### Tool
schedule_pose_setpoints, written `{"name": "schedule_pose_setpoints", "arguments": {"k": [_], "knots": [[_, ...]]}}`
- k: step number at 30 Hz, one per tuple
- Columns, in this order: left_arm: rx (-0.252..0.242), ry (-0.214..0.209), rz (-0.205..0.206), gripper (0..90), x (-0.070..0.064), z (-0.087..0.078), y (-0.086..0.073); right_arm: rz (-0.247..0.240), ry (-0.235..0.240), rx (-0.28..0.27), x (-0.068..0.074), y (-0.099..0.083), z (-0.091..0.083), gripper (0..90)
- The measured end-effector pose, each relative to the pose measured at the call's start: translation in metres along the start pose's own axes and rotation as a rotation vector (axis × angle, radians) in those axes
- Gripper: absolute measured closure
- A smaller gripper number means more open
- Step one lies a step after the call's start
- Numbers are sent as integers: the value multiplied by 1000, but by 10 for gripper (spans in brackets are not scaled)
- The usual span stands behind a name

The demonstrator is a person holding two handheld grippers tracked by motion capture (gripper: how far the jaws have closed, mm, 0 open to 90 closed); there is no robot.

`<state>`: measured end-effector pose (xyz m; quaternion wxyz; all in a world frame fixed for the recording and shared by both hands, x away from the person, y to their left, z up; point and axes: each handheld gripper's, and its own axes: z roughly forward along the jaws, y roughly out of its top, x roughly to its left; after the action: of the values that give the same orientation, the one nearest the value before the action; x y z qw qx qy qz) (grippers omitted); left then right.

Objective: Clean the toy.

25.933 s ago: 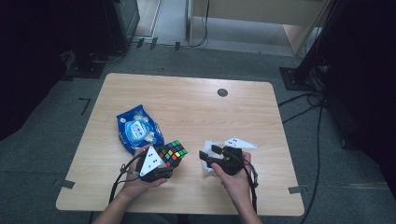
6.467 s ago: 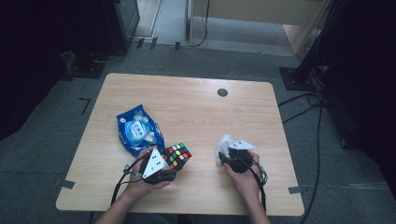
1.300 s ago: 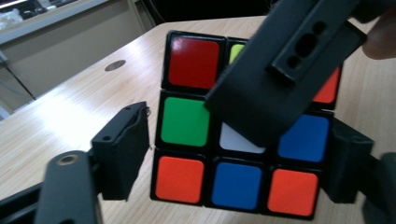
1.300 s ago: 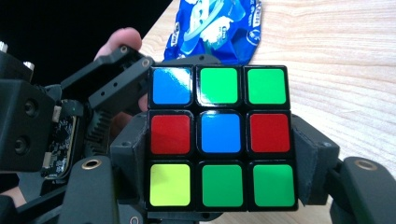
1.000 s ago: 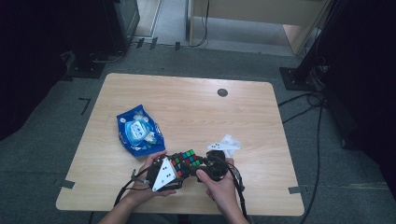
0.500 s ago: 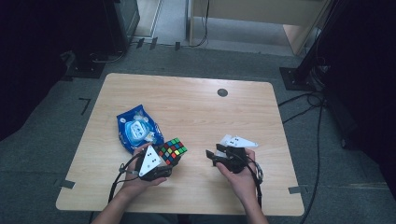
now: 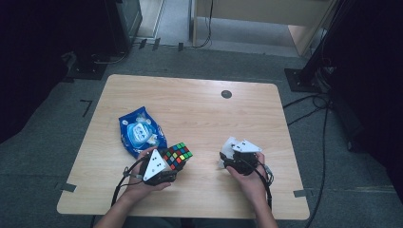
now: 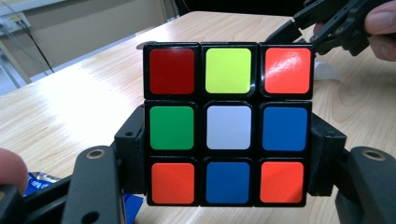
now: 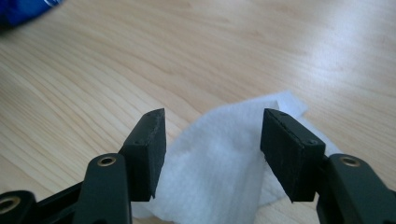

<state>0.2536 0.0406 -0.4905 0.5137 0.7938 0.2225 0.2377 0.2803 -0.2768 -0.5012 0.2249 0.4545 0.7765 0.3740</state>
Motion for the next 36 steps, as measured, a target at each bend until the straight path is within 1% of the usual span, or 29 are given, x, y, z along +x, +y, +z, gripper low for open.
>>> {"name": "schedule_pose_setpoints", "arguments": {"k": [2, 4, 5, 7, 9, 11, 13, 14, 16, 17, 18, 20, 21, 23, 25, 27, 28, 29, 31, 32, 35, 36], "knots": [[0, -5, 1, 339, -1, 0, 0, 0, -1, 46, -2, -4, 5, 412], [-1, -10, 1, 339, -2, 1, 0, 1, -9, 79, -4, -7, 9, 410], [-1, -11, 2, 339, -2, 1, 1, 0, -15, 88, -6, -10, 12, 405], [-1, -13, 5, 339, -3, 1, 1, 31, 5, 79, -8, -11, 12, 434], [1, -17, 5, 339, -4, 2, 0, 45, 16, 72, -10, -12, 11, 554], [3, -19, 7, 339, -5, 2, 0, 51, 18, 67, -10, -13, 11, 655], [3, -25, 9, 339, -6, 3, 0, 65, 26, 76, -9, -12, 10, 791], [3, -25, 11, 339, -6, 3, 1, 74, 31, 86, -8, -11, 9, 840], [2, -29, 9, 339, -7, 3, 1, 85, 30, 90, -6, -10, 8, 871], [2, -30, 9, 338, -7, 3, 1, 91, 39, 84, -4, -8, 7, 874], [3, -33, 9, 339, -7, 4, 1, 101, 53, 66, -2, -7, 5, 876], [5, -36, 5, 339, -8, 4, 0, 128, 96, 13, 5, 0, 0, 879], [5, -39, 5, 339, -8, 4, 0, 134, 121, -23, 12, 5, -5, 879], [3, -45, 5, 339, -9, 5, 1, 133, 166, -68, 23, 14, -11, 880], [5, -53, 10, 339, -12, 6, 1, 122, 225, -121, 39, 23, -18, 879], [4, -63, 13, 339, -15, 7, 2, 114, 260, -146, 50, 28, -22, 880], [4, -71, 17, 339, -17, 7, 2, 121, 279, -156, 57, 30, -22, 880], [2, -78, 20, 339, -19, 8, 2, 119, 290, -165, 62, 32, -23, 880], [2, -85, 29, 339, -21, 8, 3, 125, 290, -172, 72, 34, -23, 882], [2, -87, 27, 339, -22, 8, 3, 124, 282, -179, 75, 35, -24, 882], [-2, -92, 22, 339, -22, 8, 3, 161, 307, -198, 77, 36, -26, 882], [-2, -94, 25, 339, -23, 8, 3, 165, 312, -197, 78, 36, -27, 882]]}}
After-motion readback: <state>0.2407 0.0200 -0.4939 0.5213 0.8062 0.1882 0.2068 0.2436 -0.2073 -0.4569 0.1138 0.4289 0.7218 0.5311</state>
